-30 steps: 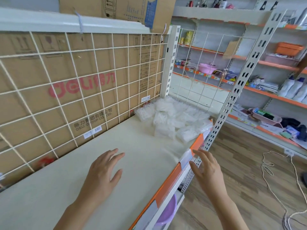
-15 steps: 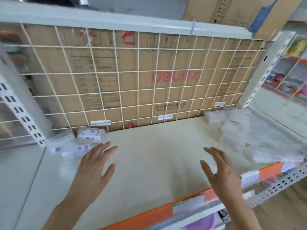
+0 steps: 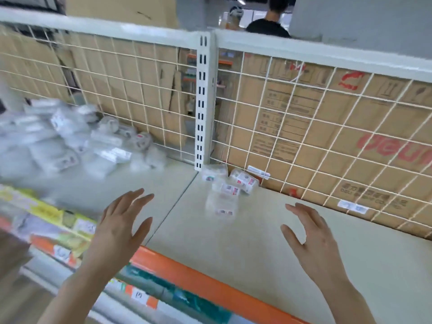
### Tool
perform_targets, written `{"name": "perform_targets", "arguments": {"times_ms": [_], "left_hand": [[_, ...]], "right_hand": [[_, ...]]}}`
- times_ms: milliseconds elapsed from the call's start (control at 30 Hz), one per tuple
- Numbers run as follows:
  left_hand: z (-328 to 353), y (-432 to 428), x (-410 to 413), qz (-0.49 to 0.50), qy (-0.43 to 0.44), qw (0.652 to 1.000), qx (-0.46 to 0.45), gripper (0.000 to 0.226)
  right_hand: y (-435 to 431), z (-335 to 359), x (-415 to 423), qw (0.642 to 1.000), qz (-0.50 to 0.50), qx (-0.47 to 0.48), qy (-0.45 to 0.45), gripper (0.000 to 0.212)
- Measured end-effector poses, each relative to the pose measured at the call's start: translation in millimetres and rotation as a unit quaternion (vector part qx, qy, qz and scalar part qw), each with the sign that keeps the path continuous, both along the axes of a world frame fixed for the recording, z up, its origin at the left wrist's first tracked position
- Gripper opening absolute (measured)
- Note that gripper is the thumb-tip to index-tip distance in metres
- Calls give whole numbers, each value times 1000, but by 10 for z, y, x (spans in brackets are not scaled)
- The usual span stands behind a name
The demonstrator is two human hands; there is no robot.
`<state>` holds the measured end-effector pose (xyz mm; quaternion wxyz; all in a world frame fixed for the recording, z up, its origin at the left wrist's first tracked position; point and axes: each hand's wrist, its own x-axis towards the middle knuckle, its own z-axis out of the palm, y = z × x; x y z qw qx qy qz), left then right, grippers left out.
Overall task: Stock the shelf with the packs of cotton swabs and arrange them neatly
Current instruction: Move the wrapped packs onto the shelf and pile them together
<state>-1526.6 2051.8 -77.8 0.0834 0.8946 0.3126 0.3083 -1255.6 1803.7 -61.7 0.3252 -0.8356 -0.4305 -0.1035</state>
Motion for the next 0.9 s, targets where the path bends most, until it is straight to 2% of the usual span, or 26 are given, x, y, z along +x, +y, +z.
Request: {"name": "perform_targets", "arguments": {"times_ms": [100,267,433,633,833,900], "left_hand": [[-9,138,-285,42,-9,999,-4,51],[-20,520,-590,81,-19,997,-4,52],[6,1201,-788,90,-3,996,-3,51],[122,2141,-938,62,16,998,-10,53],[213,2837,-722,-3,-7,1000,-3,47],[266,3003,-582,-34,2,999,7,49]], "right_hand": [[344,-6,-95,999,39,-6,0,36],[983,26,-261,995,99,-7,-11,51],[1679,22,-424,995,96,21,4,32],[2552,22,-672,995,98,27,6,41],[3335,-42,-1017,990,133,-38,34,61],[3584,-42,-1146,986,146,-63,52,59]]}}
